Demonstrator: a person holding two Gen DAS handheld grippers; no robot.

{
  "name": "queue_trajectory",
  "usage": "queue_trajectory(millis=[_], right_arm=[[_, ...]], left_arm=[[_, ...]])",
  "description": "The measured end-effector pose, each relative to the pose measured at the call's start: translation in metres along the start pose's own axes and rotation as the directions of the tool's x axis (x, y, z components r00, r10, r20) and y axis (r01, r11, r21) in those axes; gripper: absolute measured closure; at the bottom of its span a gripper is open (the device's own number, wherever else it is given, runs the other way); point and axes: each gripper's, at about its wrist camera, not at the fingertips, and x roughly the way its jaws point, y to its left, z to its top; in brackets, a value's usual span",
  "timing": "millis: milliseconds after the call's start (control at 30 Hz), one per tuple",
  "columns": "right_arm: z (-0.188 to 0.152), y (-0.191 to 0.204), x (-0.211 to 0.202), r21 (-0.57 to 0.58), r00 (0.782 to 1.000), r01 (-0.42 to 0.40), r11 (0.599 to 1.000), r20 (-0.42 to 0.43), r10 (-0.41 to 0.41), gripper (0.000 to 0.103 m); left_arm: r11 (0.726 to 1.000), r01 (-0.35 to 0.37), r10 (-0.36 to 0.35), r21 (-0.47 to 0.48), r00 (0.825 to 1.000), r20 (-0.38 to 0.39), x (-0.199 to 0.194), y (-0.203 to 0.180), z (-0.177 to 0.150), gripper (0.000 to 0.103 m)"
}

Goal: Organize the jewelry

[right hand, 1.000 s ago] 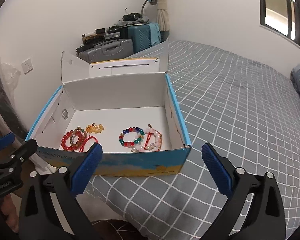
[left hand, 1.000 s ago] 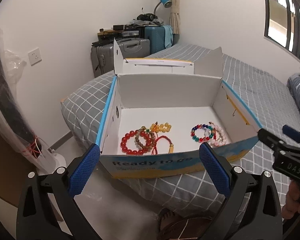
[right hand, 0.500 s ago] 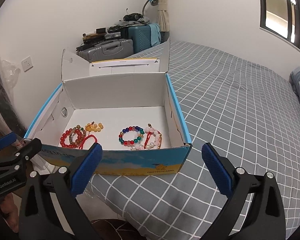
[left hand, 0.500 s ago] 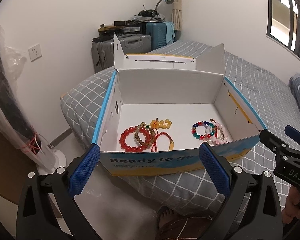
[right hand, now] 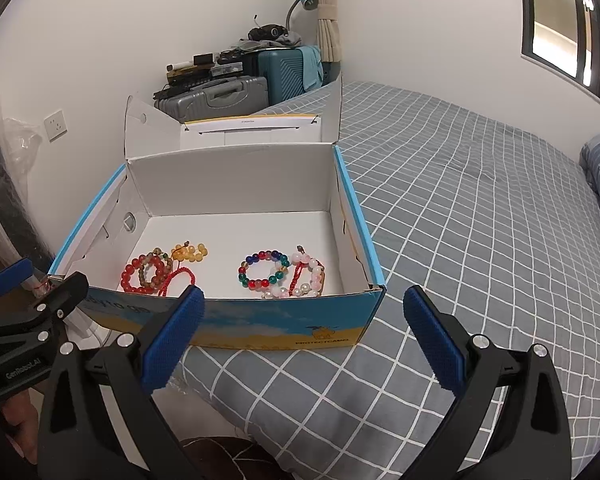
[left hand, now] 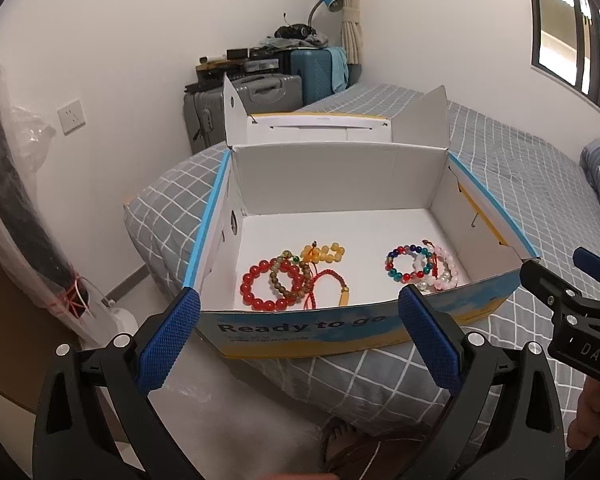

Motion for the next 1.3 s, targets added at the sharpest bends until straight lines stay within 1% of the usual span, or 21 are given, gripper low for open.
queue_trajectory(millis=[133,300,900,1033,1167,1300], right_arm=[[-0.0004,-0.0009,-0.0003,-0.001,1.0,-0.002,1.0,-0.001,0.002,0.007],[-0.0008,-0.0021,-0.0004,-0.004,1.0,0.002,1.0,-0.002,-0.002,0.007],[-0.0055,-0.0052,0.0031,0.002,1.0,-0.002,1.0,-0.012,0.002,0.007],[-0.006,-0.0045,0.0033,0.002,1.0,-0.002,1.0,-0.013,0.002,0.007],[-0.0066,-0.004,0.0029,-0.001,1.0,-0.003,1.0,-0.013,0.003,0.007],[-0.0068,-0.0033,0.0021,-0.001,1.0,0.0,1.0,-0.012,0.0,0.007]], left_arm=[[1.0,0.013,-0.013,-0.021,1.0,-0.003,0.0002,0.0027,0.0014,0.006],[1.0,0.018,-0.018,-0.019,1.0,-0.008,0.0007,0.0025,0.0025,0.006],[1.0,-0.002,0.003,-0.021,1.0,0.006,0.0014,0.0009,0.003,0.006],[1.0,0.005,-0.005,-0.017,1.0,0.017,0.0002,-0.0002,0.0017,0.006],[1.0,0.012,-0.012,-0.008,1.0,0.007,0.0005,-0.0023,0.0017,0.006],[1.0,-0.006,0.006,-0.001,1.0,0.025,-0.0019,-0.0031,0.0007,0.006]])
